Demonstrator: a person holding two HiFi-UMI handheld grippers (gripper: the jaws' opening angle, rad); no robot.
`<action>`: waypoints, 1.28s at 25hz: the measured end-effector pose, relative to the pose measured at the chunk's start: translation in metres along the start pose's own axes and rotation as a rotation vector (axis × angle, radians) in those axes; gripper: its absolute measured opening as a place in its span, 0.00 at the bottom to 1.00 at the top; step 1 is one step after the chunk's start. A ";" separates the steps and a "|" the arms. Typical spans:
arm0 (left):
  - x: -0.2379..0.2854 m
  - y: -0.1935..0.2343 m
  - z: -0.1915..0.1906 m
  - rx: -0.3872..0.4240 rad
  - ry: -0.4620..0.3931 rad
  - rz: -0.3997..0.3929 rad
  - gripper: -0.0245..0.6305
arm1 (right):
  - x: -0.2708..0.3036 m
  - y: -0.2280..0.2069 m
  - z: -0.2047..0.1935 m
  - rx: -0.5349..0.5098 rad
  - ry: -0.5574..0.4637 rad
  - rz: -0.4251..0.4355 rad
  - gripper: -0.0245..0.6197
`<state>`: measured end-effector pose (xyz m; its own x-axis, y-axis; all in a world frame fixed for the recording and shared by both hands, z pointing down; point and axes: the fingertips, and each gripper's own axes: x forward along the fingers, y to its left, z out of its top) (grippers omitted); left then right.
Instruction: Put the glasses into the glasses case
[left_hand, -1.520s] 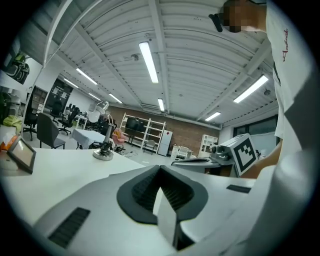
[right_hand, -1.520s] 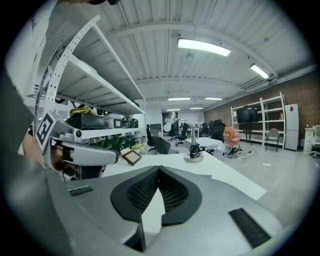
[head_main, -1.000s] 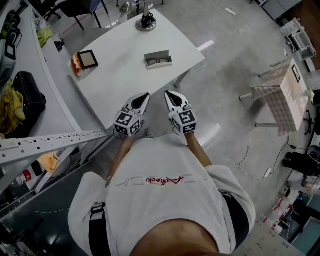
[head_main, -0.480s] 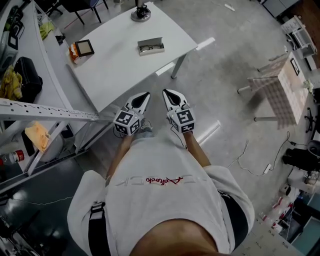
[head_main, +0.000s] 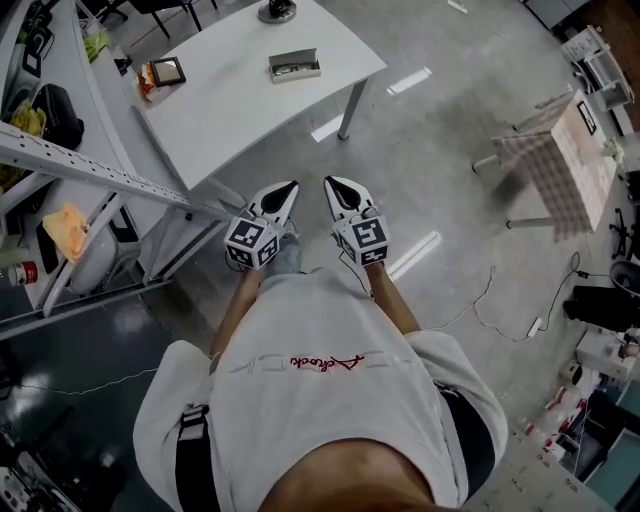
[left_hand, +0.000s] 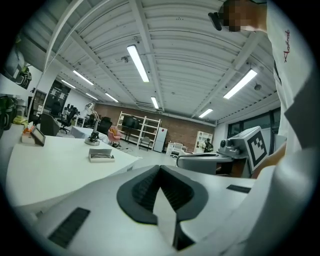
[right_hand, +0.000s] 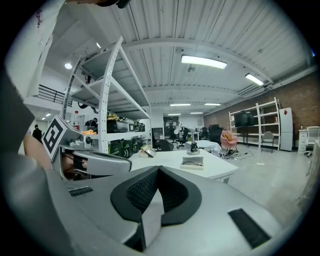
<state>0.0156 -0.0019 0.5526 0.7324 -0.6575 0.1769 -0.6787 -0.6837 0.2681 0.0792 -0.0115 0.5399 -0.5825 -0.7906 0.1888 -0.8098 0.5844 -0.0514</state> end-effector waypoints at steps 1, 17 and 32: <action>-0.005 -0.006 -0.005 -0.001 0.004 0.003 0.05 | -0.008 0.004 -0.003 0.002 0.001 0.000 0.07; -0.049 -0.076 -0.032 0.026 -0.008 -0.022 0.05 | -0.086 0.047 -0.024 -0.001 -0.023 -0.025 0.06; -0.069 -0.094 -0.040 0.035 -0.020 -0.032 0.05 | -0.102 0.071 -0.028 -0.015 -0.031 -0.018 0.06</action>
<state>0.0317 0.1204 0.5529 0.7525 -0.6414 0.1493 -0.6569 -0.7149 0.2397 0.0829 0.1161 0.5441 -0.5698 -0.8063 0.1589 -0.8193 0.5723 -0.0336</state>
